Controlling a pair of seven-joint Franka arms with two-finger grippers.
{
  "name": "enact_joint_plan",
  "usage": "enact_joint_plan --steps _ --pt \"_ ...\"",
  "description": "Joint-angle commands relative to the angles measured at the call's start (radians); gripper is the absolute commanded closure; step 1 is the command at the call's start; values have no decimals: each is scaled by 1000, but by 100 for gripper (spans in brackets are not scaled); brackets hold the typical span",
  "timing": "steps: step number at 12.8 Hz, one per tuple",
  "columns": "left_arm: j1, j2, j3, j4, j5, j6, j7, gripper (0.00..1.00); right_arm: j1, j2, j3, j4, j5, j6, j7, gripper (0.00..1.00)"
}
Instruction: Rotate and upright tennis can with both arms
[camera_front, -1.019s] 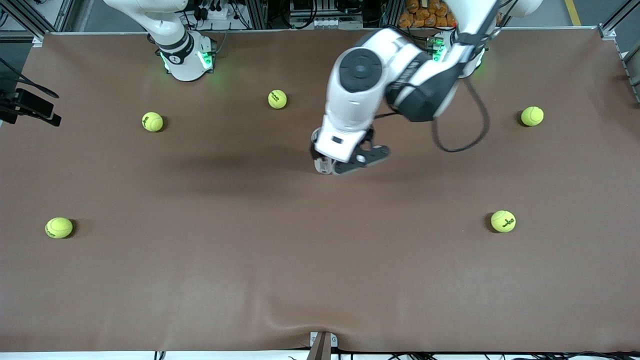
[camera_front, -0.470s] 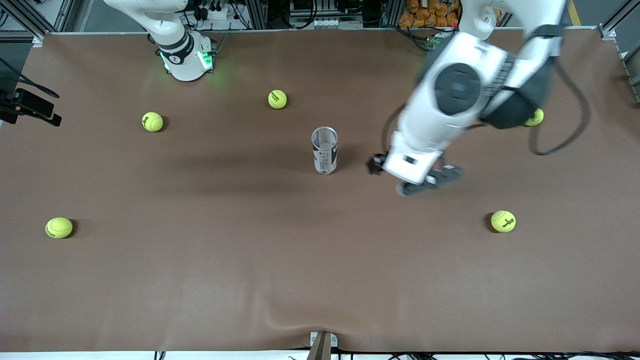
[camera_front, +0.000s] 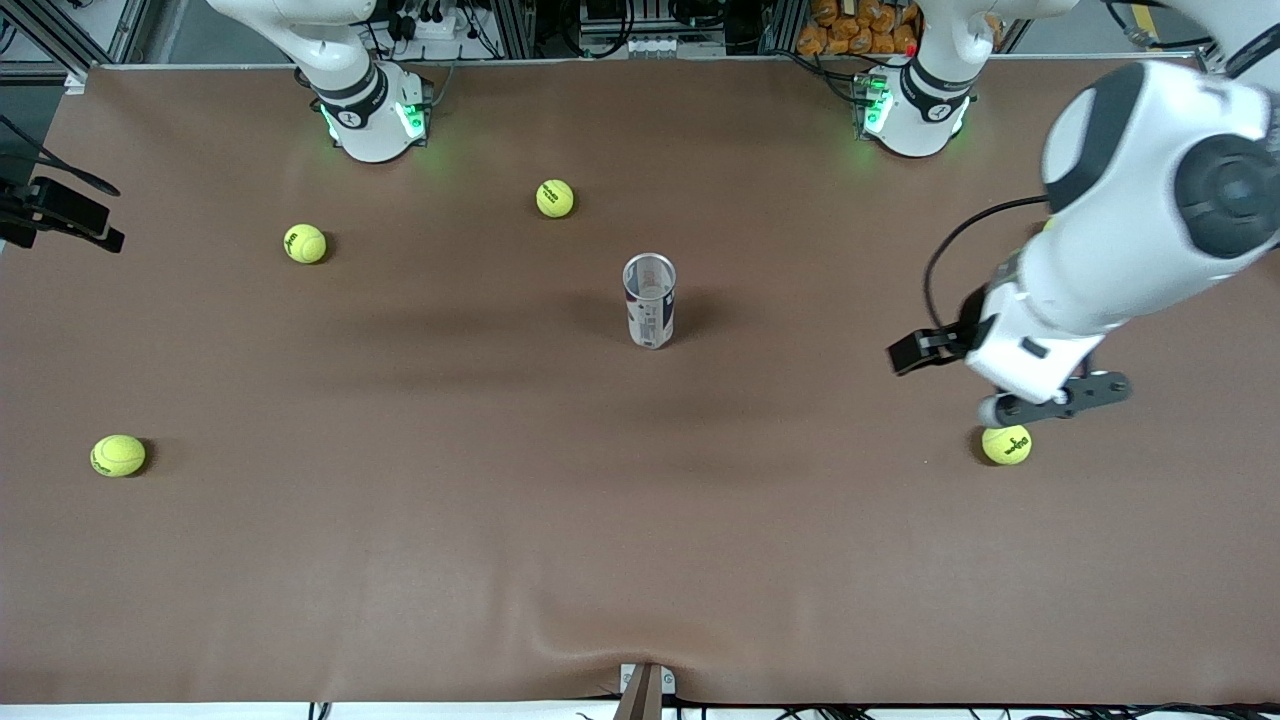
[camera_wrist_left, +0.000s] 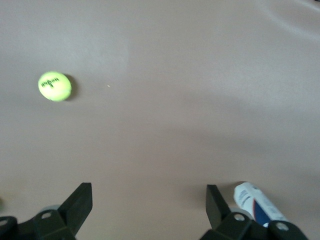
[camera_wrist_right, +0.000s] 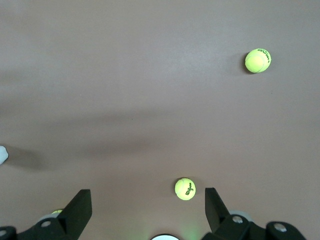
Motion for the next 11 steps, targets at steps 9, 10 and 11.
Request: enact_joint_plan --steps 9,10,11 --pt "5 -350 224 -269 30 -171 446 0 -7 6 6 14 -5 0 16 0" --pt "7 -360 224 -294 31 -166 446 0 -7 6 6 14 -5 0 16 0" --pt "7 -358 227 -293 34 -164 464 0 -5 6 6 14 -6 -1 16 0"
